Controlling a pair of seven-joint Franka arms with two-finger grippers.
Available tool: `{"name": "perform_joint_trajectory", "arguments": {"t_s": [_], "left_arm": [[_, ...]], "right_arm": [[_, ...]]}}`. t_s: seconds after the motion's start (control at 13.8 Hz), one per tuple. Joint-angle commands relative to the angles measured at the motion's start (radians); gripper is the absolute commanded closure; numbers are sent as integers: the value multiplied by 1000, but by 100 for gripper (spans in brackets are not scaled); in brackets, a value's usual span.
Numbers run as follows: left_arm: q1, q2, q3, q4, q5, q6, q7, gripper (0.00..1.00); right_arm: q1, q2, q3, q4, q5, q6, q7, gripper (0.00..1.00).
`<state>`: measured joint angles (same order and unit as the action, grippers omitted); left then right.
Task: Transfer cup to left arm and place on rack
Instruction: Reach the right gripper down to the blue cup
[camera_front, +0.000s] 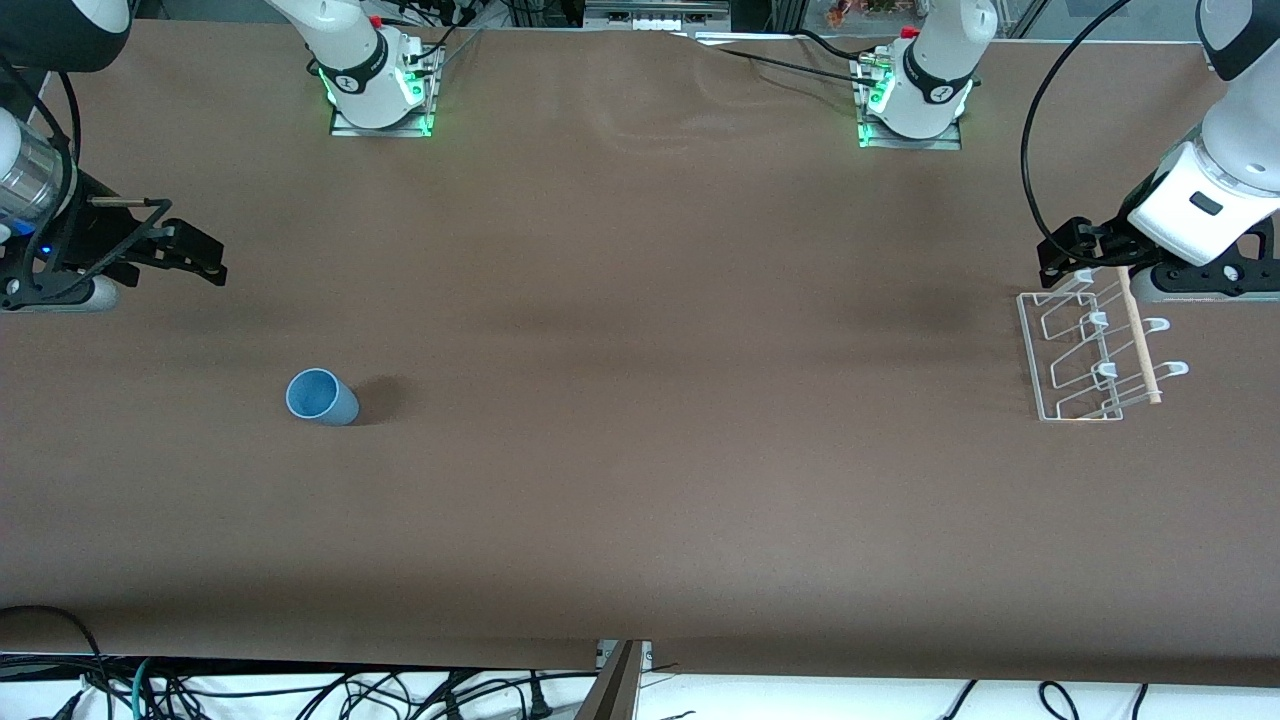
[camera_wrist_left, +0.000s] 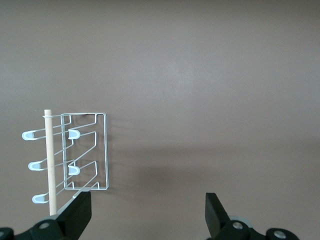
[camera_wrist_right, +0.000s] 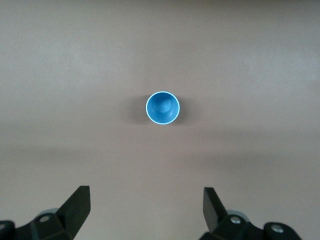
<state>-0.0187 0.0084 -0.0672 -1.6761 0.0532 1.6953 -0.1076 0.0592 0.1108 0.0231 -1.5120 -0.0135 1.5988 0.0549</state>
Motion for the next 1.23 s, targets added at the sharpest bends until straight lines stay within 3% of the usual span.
{"name": "perform_joint_trajectory", "arguments": {"t_s": [0.0,0.58,1.16], "left_arm": [[-7,-1,3,3,-21,-3,-7,0],[-6,-1,3,3,-19,-2,-9,0],[-15,5,-9,4,14,3,-9,0]], "right_arm": [[-15,-3,14,13,0,-14,-4,0],[-32,12,14,-11,-26,-3,-6,0],[-70,108,6,-224,-60,238,-10,0]]}}
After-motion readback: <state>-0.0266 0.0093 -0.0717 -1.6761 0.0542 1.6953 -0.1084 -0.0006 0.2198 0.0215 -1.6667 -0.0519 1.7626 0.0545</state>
